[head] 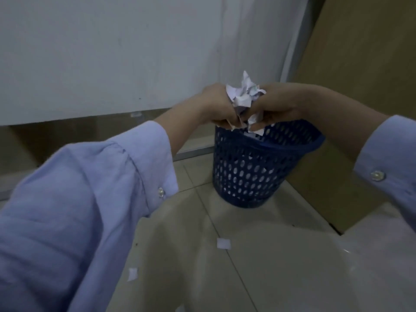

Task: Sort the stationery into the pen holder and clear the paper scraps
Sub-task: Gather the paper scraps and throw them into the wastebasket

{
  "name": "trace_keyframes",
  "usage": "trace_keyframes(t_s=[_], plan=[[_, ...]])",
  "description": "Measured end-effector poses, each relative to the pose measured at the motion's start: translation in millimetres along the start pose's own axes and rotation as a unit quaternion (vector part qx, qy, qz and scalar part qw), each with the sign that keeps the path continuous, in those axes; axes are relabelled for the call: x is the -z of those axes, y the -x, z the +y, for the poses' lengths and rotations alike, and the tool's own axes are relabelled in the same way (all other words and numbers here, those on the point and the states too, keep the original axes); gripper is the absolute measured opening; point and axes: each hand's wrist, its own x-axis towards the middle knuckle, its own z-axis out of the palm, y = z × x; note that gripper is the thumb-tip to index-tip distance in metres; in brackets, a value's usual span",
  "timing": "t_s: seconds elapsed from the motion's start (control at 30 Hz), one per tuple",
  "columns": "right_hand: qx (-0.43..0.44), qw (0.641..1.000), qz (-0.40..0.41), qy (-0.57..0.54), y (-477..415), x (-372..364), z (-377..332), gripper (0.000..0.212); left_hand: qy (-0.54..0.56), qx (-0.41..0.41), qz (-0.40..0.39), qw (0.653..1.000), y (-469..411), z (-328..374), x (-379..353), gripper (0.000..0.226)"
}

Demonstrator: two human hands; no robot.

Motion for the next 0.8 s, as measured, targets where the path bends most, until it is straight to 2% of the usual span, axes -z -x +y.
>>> trace_keyframes(t_s=[0.17,0.3,0.5,0.57,0.67,0.7,0.77,0.8], plan=[[-0.081,0.989,0.04,-0.115,-1.8,26.5,33.3,0.036,-0.002,0.002,-0.026,1.0,-33.3,5.9,-42.0,0.038],[-0.126,0.974,0.089,-0.168,-5.6,34.0,54.6,0.031,-0.044,0.0,0.004,0.999,-52.5,2.1,-67.9,0.032],[-0.137,0.97,0.11,-0.169,-7.2,32.8,69.0,0.035,-0.144,-0.01,0.057,0.988,-65.3,-0.8,-85.9,0.031],[-0.141,0.972,0.121,-0.143,-6.6,29.3,70.6,0.03,-0.16,-0.024,0.034,0.986,-65.8,0.0,-85.7,0.033],[-0.156,0.975,0.121,-0.105,-6.7,24.9,71.7,0.03,-0.18,-0.037,-0.024,0.983,-64.8,-2.0,-83.8,0.014],[-0.164,0.975,0.116,-0.1,-5.7,23.4,70.6,0.024,-0.188,-0.039,-0.037,0.981,-60.8,-0.2,-83.1,0.021],[-0.176,0.973,0.121,-0.087,-4.6,19.8,67.0,0.021,-0.198,-0.063,-0.049,0.977,-56.1,-0.5,-82.1,0.01],[-0.175,0.974,0.125,-0.076,-4.5,17.4,65.1,0.028,-0.203,-0.076,-0.053,0.975,-54.5,-1.2,-82.3,0.019]])
